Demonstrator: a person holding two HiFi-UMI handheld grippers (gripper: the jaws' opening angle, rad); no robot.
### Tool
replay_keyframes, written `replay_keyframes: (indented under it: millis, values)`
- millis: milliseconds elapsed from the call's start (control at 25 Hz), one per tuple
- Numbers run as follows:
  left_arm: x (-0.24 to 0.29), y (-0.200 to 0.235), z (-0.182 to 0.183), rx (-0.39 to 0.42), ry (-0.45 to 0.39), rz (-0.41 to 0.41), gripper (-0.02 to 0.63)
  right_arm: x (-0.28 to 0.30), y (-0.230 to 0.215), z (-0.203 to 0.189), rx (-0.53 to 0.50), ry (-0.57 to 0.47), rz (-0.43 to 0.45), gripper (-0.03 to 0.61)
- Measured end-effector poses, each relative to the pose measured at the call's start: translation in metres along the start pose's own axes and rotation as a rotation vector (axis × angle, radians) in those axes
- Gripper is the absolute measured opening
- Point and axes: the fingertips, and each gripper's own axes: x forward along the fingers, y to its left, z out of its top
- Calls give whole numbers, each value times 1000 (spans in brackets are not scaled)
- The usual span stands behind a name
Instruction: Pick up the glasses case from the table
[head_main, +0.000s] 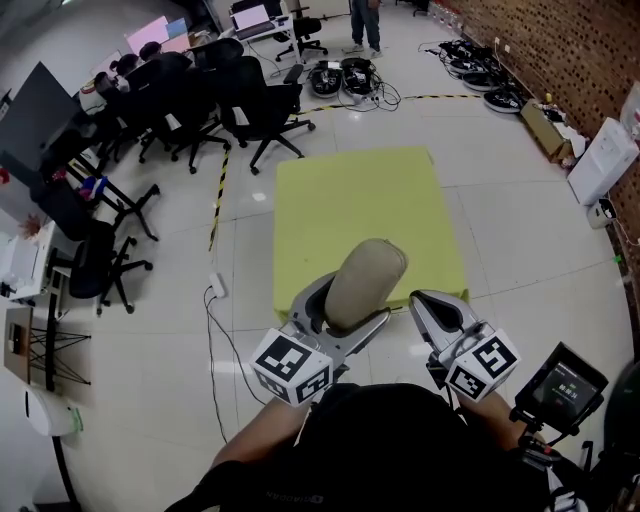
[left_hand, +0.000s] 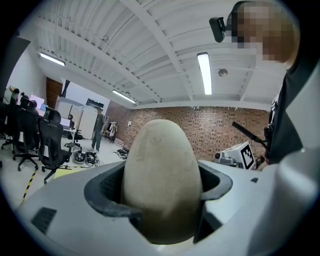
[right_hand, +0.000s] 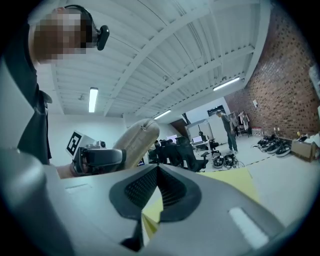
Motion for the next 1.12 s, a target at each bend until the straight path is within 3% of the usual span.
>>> replay_keyframes:
  millis: [1120]
  values:
    - [-4,13,6,5,-6,11,396,9,5,-2,-46,39,-4,0]
